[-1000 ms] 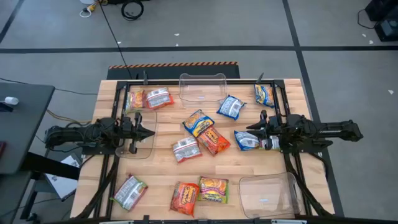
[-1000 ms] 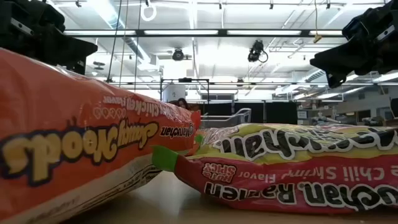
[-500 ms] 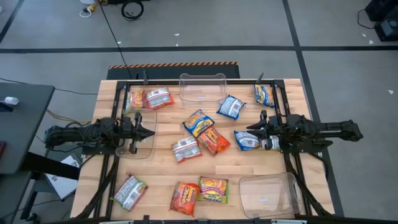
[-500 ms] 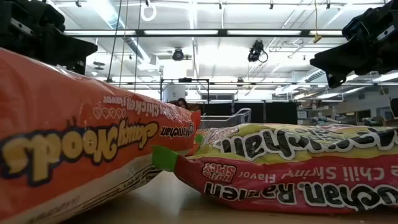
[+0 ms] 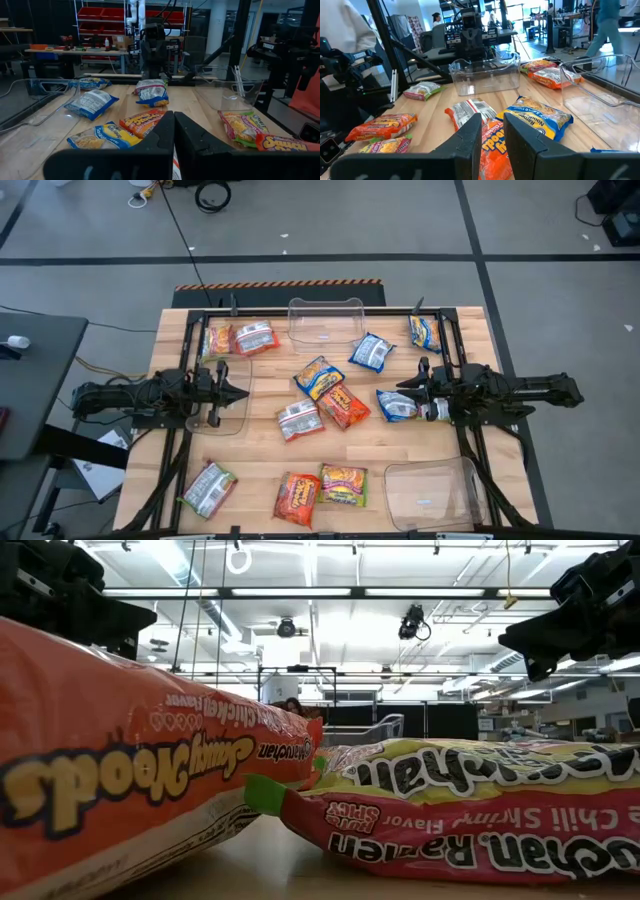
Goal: Sort Maruchan noodles
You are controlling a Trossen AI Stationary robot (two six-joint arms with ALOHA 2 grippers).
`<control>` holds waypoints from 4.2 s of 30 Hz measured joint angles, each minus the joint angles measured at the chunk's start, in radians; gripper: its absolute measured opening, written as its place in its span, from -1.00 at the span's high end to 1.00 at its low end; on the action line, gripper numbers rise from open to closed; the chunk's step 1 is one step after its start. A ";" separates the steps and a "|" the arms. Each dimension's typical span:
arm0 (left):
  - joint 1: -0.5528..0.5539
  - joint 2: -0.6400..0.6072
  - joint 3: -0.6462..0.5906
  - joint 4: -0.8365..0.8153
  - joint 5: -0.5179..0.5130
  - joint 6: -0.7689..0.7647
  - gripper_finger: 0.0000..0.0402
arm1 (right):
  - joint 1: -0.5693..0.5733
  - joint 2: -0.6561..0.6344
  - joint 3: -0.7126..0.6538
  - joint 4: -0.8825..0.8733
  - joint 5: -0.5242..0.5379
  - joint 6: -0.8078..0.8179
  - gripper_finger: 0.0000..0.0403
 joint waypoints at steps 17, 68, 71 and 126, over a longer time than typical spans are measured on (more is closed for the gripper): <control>0.000 0.001 0.000 0.024 0.001 -0.032 0.95 | 0.000 0.000 0.000 0.000 0.000 0.000 0.57; 0.029 1.901 1.607 -0.686 -0.190 -0.244 0.69 | 0.000 0.000 0.000 0.004 0.000 0.000 0.57; 0.040 1.943 1.608 -0.691 -0.216 -0.250 0.52 | 0.000 0.000 0.000 0.003 0.000 0.000 0.57; 0.044 1.972 1.607 -0.352 0.172 -0.976 0.37 | 0.000 0.000 0.000 0.002 0.000 0.000 0.57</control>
